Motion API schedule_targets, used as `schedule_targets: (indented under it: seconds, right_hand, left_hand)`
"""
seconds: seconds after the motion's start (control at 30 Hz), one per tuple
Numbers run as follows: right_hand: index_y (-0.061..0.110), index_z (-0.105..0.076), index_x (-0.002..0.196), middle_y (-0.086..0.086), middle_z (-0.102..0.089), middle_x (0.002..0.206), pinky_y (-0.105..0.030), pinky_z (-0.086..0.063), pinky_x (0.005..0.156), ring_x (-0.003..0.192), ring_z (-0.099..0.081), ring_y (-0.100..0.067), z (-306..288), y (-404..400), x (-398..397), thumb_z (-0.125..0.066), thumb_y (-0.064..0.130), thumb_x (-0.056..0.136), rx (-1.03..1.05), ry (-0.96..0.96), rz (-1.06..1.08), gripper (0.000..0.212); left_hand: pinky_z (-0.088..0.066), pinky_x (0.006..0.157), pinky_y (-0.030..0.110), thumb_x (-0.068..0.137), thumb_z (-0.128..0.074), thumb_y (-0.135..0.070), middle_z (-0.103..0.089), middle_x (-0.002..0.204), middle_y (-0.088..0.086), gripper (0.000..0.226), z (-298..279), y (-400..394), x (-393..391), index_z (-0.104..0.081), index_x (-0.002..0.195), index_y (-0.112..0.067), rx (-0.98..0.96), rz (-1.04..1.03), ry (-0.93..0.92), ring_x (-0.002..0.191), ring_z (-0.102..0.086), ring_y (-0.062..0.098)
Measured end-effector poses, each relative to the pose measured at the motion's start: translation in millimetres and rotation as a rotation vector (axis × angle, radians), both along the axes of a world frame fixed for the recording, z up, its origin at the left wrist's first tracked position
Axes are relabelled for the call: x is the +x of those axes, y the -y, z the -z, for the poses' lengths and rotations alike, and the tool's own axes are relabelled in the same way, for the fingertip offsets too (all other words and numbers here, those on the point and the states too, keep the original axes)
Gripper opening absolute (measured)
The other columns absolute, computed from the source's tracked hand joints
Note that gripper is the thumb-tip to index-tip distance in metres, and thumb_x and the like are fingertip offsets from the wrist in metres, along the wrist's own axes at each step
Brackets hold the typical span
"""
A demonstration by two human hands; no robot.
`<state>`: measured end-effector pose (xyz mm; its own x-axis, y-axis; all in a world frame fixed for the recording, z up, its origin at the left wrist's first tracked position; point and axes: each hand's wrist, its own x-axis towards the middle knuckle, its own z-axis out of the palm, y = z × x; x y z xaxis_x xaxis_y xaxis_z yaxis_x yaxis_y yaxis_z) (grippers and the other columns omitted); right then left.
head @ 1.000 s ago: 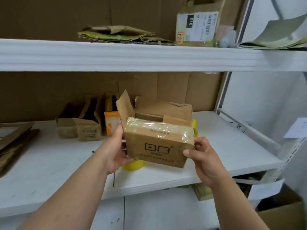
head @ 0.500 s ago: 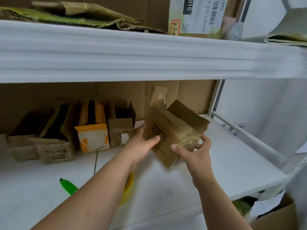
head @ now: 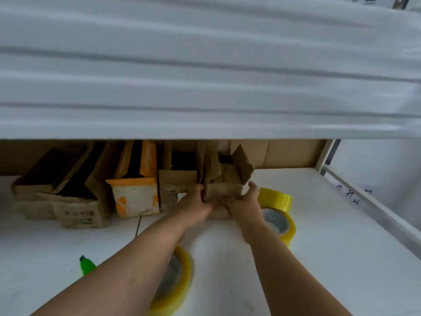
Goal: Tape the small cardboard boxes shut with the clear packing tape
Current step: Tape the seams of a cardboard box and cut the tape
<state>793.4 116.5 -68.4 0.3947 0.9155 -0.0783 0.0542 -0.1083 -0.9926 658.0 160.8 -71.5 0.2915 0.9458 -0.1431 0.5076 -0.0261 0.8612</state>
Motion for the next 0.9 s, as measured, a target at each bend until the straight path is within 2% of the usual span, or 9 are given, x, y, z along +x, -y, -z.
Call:
schedule_targets:
  seconds: [0.1,0.17,0.27,0.37,0.47,0.57,0.77,0.83,0.9]
  right_hand:
    - [0.03,-0.046,0.123,-0.012,-0.059,0.123,-0.05,-0.059,0.086,0.105,-0.065,-0.029,4.7,-10.5,0.4,-0.085,0.036,0.036,-0.029,-0.072,-0.111,0.096]
    - [0.038,-0.048,0.123,-0.009,-0.052,0.128,-0.046,-0.059,0.085,0.106,-0.061,-0.028,13.0,-25.1,3.5,-0.087,0.031,0.036,-0.041,-0.087,-0.142,0.096]
    - [0.032,-0.022,0.152,-0.013,-0.05,0.138,-0.051,-0.053,0.097,0.119,-0.057,-0.031,8.1,-33.6,7.3,-0.091,0.011,0.045,-0.035,-0.223,-0.239,0.129]
    - [0.026,0.006,0.157,-0.009,-0.044,0.145,-0.047,-0.039,0.112,0.13,-0.047,-0.027,10.4,-34.4,13.0,-0.068,-0.009,0.078,-0.046,-0.341,-0.238,0.114]
    - [0.023,-0.015,0.156,-0.007,-0.029,0.155,-0.038,-0.038,0.106,0.135,-0.041,-0.029,15.6,-30.7,9.1,-0.063,0.008,0.089,-0.027,-0.112,-0.04,0.084]
    - [0.018,-0.044,0.138,-0.006,-0.041,0.131,-0.039,-0.044,0.095,0.117,-0.051,-0.03,12.9,-19.8,-2.1,-0.061,0.012,0.088,0.067,0.105,0.056,0.053]
    - [0.023,-0.058,0.12,0.002,-0.05,0.118,-0.037,-0.046,0.094,0.109,-0.054,-0.022,-6.3,7.0,-48.9,-0.064,0.017,0.087,0.17,0.336,-0.128,0.034]
    - [0.023,-0.059,0.118,0.005,-0.052,0.115,-0.035,-0.046,0.094,0.11,-0.053,-0.018,-9.4,17.0,-75.8,-0.064,0.018,0.088,0.193,0.354,-0.201,0.031]
    - [0.017,-0.061,0.114,0.005,-0.056,0.109,-0.031,-0.045,0.089,0.109,-0.053,-0.018,-12.1,25.4,-109.7,-0.063,0.014,0.087,0.232,0.406,-0.248,0.026]
  left_hand:
    - [-0.047,0.101,0.035,0.077,-0.068,-0.04,-0.053,0.14,-0.004,0.07,9.6,-7.9,2.1,-0.043,0.142,-0.029,0.017,0.0,-0.082,0.123,-0.054,0.017]
    - [-0.048,0.101,0.04,0.063,-0.064,-0.056,-0.053,0.143,0.001,0.091,14.9,-13.0,3.9,-0.037,0.147,-0.033,-0.006,-0.002,-0.062,0.125,-0.055,0.021]
    - [-0.05,0.097,0.04,0.063,-0.06,-0.062,-0.052,0.144,-0.005,0.097,-1.0,-1.3,5.1,-0.023,0.152,-0.044,-0.045,-0.013,-0.033,0.123,-0.055,0.023]
    - [-0.044,0.105,0.035,0.093,-0.062,-0.038,-0.044,0.151,-0.002,0.074,-13.2,14.2,4.0,-0.022,0.155,-0.035,-0.005,-0.107,0.01,0.132,-0.048,0.02]
    - [-0.044,0.096,0.025,0.099,-0.057,-0.027,-0.051,0.145,-0.003,0.056,-17.3,24.7,-8.1,-0.036,0.151,-0.027,0.083,-0.206,0.016,0.128,-0.051,0.016]
    - [-0.045,0.09,0.024,0.098,-0.057,-0.029,-0.059,0.134,-0.006,0.053,-26.5,35.1,-30.0,-0.041,0.148,-0.027,0.23,-0.32,-0.045,0.115,-0.057,0.012]
    - [-0.045,0.1,0.032,0.097,-0.058,-0.029,-0.056,0.137,0.0,0.052,-31.5,58.1,-89.7,-0.044,0.147,-0.023,0.268,-0.528,-0.03,0.123,-0.054,0.017]
    - [-0.042,0.095,0.025,0.096,-0.06,-0.026,-0.058,0.133,-0.001,0.05,-30.1,70.8,-116.5,-0.047,0.144,-0.019,0.277,-0.578,-0.013,0.121,-0.055,0.016]
    - [-0.037,0.08,0.019,0.095,-0.061,-0.02,-0.061,0.113,-0.009,0.041,-28.2,87.2,-149.1,-0.057,0.135,-0.014,0.302,-0.61,-0.004,0.105,-0.055,0.011]
